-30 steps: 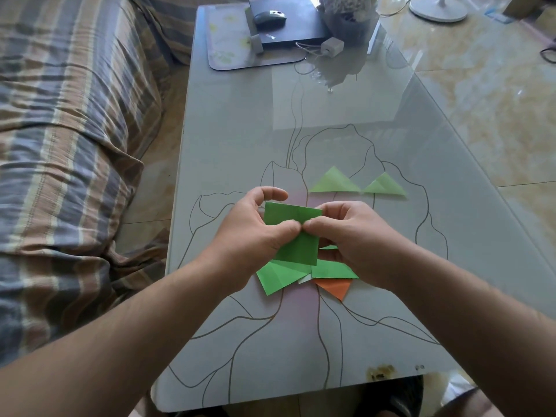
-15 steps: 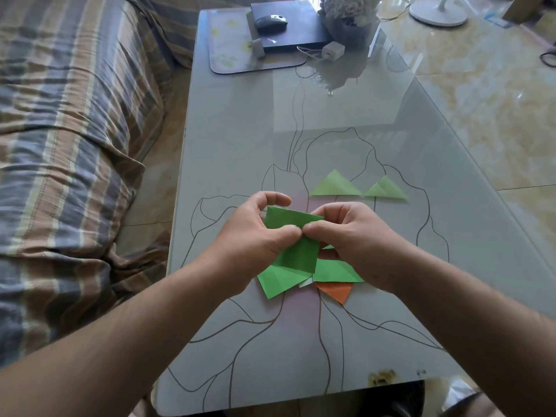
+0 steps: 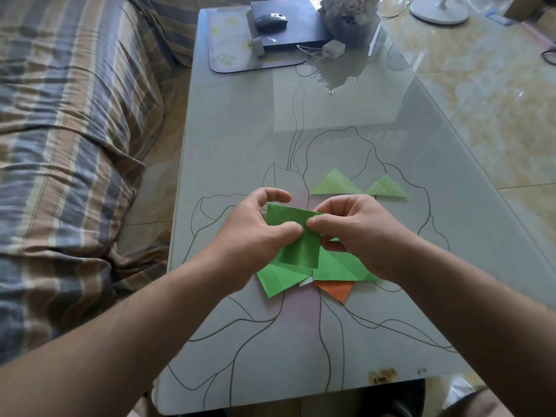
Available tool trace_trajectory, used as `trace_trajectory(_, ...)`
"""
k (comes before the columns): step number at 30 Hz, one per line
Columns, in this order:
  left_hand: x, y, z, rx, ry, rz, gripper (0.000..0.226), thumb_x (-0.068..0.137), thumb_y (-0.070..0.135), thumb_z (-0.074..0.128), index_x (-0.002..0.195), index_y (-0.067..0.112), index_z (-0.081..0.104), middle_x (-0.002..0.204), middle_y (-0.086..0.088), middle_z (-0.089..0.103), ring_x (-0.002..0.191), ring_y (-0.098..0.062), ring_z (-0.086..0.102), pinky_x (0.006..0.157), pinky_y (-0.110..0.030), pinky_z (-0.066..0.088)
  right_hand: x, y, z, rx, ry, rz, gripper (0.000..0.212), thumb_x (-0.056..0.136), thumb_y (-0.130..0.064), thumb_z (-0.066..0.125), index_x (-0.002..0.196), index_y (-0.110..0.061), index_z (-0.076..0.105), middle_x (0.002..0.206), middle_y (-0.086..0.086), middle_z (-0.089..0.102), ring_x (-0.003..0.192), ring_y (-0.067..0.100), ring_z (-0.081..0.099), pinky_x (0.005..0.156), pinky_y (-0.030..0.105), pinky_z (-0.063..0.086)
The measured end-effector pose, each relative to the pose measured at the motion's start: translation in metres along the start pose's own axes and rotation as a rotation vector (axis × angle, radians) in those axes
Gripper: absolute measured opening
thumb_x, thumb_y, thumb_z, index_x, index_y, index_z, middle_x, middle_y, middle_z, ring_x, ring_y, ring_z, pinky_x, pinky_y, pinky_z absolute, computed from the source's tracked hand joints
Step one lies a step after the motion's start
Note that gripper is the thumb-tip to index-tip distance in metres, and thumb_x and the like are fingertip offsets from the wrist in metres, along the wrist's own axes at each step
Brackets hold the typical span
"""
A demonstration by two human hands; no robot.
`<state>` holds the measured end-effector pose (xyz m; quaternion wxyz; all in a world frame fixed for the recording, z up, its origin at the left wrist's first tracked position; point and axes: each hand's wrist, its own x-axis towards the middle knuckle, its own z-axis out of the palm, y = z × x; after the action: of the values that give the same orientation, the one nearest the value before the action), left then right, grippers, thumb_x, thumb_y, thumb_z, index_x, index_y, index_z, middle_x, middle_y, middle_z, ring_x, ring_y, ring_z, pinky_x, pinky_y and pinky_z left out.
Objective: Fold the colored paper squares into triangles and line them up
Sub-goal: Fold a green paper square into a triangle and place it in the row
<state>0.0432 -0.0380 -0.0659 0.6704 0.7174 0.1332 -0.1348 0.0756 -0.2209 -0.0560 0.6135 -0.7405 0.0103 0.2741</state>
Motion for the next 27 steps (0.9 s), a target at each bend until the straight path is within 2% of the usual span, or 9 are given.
trace_trajectory(6, 0.003, -0.001, -0.001, 0.001, 0.009, -0.002, 0.050, 0.070, 0.017, 0.077, 0.117, 0.028, 0.063, 0.106, -0.025, 0.073, 0.093, -0.042, 0.075, 0.087, -0.062, 0.059, 0.000, -0.002, -0.005, 0.006, -0.029, 0.047, 0.006, 0.094, -0.016, 0.073, 0.088, -0.014, 0.074, 0.081, 0.006, 0.072, 0.072, 0.015, 0.067, 0.075, 0.032, 0.052)
trace_trajectory(12, 0.003, -0.001, -0.002, -0.009, 0.001, -0.017, 0.051, 0.070, 0.018, 0.080, 0.118, 0.026, 0.062, 0.104, -0.025, 0.073, 0.089, -0.041, 0.076, 0.083, -0.062, 0.061, 0.001, -0.004, -0.007, 0.003, 0.031, 0.035, 0.009, 0.091, -0.013, 0.074, 0.082, -0.014, 0.074, 0.078, 0.008, 0.071, 0.068, 0.016, 0.067, 0.074, 0.033, 0.054)
trace_trajectory(17, 0.004, -0.002, -0.004, -0.020, 0.004, -0.017, 0.042, 0.087, 0.003, 0.078, 0.119, 0.024, 0.061, 0.105, -0.028, 0.072, 0.089, -0.043, 0.075, 0.083, -0.064, 0.060, 0.001, -0.005, -0.009, -0.022, 0.039, 0.038, 0.014, 0.093, -0.013, 0.071, 0.081, -0.015, 0.076, 0.070, 0.003, 0.072, 0.071, 0.018, 0.068, 0.076, 0.034, 0.054)
trace_trajectory(22, 0.006, 0.001, -0.005, -0.033, 0.003, -0.011, 0.053, 0.072, 0.018, 0.081, 0.120, 0.027, 0.061, 0.111, -0.032, 0.069, 0.091, -0.042, 0.076, 0.082, -0.065, 0.060, -0.002, -0.009, -0.013, 0.026, -0.020, 0.069, 0.015, 0.096, -0.016, 0.071, 0.081, -0.019, 0.075, 0.072, 0.001, 0.073, 0.071, 0.018, 0.068, 0.073, 0.033, 0.053)
trace_trajectory(27, 0.007, -0.001, -0.005, -0.027, -0.029, -0.002, 0.046, 0.087, 0.003, 0.078, 0.124, 0.023, 0.060, 0.105, -0.026, 0.074, 0.090, -0.041, 0.076, 0.084, -0.065, 0.059, -0.001, -0.008, -0.013, 0.015, 0.030, 0.060, 0.017, 0.092, -0.013, 0.074, 0.076, -0.016, 0.072, 0.071, 0.002, 0.073, 0.072, 0.020, 0.067, 0.071, 0.031, 0.053)
